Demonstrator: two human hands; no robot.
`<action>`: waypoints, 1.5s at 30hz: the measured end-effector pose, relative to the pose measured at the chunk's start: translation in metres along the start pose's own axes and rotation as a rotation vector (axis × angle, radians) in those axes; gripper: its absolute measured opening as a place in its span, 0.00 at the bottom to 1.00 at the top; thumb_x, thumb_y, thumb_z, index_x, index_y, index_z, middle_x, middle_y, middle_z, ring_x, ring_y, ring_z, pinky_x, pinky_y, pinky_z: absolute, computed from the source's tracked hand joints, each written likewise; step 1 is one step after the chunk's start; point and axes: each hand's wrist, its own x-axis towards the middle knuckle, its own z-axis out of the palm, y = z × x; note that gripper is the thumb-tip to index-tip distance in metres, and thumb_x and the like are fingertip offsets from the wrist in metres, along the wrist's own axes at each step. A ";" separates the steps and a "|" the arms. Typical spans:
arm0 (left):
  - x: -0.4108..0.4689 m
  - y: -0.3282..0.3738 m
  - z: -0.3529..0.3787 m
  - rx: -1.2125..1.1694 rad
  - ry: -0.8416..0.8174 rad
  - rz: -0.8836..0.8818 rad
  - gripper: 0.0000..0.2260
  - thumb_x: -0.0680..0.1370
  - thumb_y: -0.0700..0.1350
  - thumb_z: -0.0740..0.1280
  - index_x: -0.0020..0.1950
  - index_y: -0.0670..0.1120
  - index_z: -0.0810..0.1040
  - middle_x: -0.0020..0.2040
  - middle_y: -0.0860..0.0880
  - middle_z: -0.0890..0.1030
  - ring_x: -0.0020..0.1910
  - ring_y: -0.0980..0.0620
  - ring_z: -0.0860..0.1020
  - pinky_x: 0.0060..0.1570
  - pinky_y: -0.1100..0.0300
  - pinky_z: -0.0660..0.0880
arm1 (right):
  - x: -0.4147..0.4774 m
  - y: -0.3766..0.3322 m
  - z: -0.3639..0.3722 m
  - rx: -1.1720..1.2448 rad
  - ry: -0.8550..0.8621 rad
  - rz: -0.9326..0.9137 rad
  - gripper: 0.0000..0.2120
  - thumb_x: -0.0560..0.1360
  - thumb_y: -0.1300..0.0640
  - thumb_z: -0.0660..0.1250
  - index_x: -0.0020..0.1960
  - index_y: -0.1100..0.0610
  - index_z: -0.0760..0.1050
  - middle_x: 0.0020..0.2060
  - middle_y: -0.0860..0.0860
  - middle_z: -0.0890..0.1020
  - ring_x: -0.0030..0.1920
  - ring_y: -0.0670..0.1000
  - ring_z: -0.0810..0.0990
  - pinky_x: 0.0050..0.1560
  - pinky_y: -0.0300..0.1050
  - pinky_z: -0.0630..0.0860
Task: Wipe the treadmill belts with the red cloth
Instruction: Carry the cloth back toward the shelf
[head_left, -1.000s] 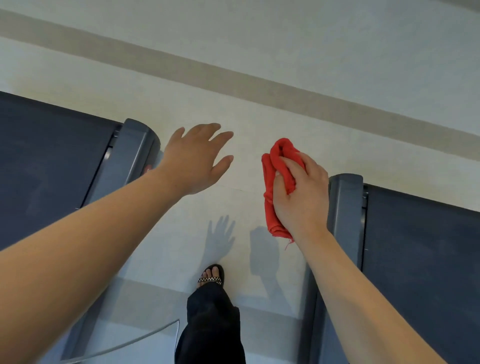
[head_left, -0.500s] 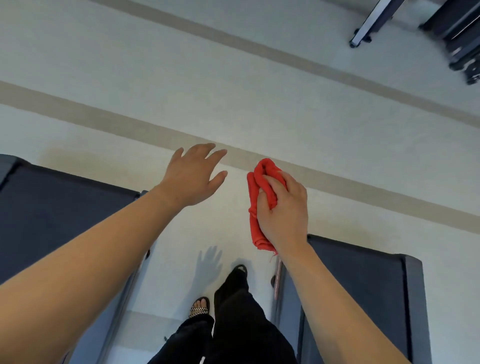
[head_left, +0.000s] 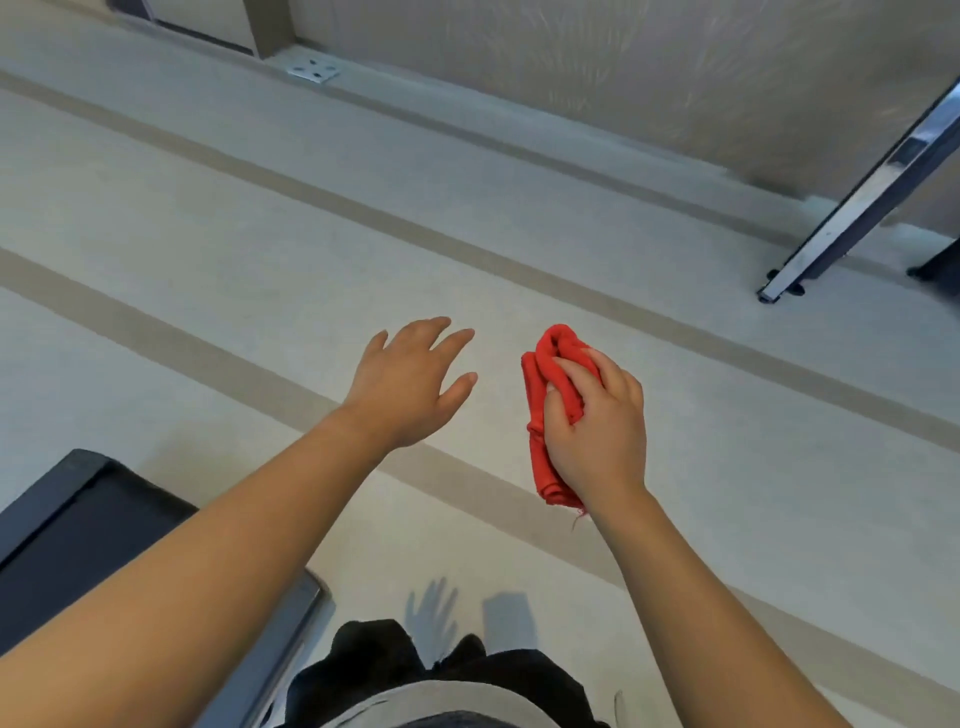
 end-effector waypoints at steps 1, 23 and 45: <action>0.015 -0.006 -0.006 0.003 0.007 -0.027 0.25 0.80 0.59 0.51 0.76 0.55 0.56 0.76 0.50 0.59 0.74 0.50 0.58 0.71 0.45 0.56 | 0.022 -0.002 0.004 0.002 -0.022 -0.012 0.16 0.78 0.52 0.60 0.64 0.46 0.74 0.68 0.45 0.70 0.68 0.50 0.64 0.65 0.45 0.65; 0.455 -0.180 -0.069 -0.133 0.097 -0.088 0.25 0.79 0.61 0.51 0.75 0.55 0.58 0.76 0.50 0.61 0.73 0.50 0.62 0.69 0.47 0.63 | 0.484 -0.041 0.163 0.015 -0.033 -0.054 0.16 0.78 0.51 0.61 0.65 0.44 0.74 0.68 0.44 0.70 0.68 0.48 0.63 0.65 0.39 0.60; 0.823 -0.575 -0.132 -0.107 0.168 -0.636 0.25 0.79 0.61 0.51 0.75 0.57 0.57 0.76 0.53 0.59 0.73 0.51 0.61 0.69 0.51 0.62 | 0.997 -0.275 0.510 0.223 -0.335 -0.554 0.18 0.77 0.47 0.55 0.64 0.46 0.75 0.66 0.45 0.73 0.65 0.51 0.68 0.60 0.39 0.64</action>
